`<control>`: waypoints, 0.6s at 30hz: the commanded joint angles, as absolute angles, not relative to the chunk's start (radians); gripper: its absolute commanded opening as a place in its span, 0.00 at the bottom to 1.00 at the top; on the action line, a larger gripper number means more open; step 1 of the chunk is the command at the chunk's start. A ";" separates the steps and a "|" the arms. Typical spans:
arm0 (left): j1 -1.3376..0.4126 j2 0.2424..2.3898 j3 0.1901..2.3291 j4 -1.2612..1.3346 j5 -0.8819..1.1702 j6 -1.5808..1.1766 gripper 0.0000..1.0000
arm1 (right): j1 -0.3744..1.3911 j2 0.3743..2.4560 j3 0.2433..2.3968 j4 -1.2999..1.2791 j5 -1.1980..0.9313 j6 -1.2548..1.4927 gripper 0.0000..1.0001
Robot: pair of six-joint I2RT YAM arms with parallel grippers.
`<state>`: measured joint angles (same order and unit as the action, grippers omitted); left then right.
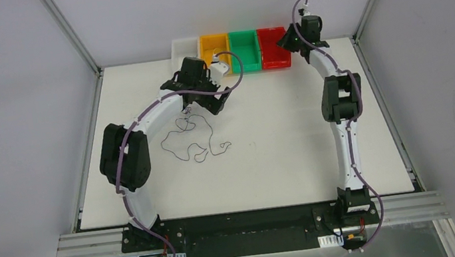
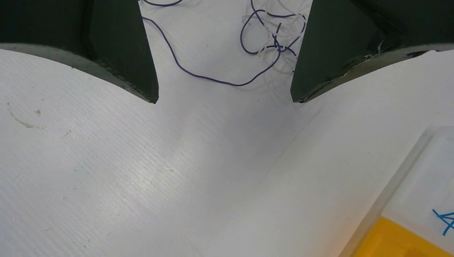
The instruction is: Untangle the cables
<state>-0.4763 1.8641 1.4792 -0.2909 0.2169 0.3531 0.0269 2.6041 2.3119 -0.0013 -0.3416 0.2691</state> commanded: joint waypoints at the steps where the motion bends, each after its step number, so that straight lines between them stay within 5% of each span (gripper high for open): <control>1: -0.469 1.863 1.518 -0.304 0.208 0.342 0.99 | 0.098 2.528 2.303 -0.067 -0.223 -0.001 0.00; 5: -0.469 1.859 1.531 -0.304 0.206 0.360 0.99 | 0.123 2.562 2.370 -0.132 -0.114 -0.093 0.00; 18: -0.462 1.833 1.608 -0.406 0.210 0.330 0.99 | 0.135 2.421 2.294 -0.136 -0.173 -0.155 0.46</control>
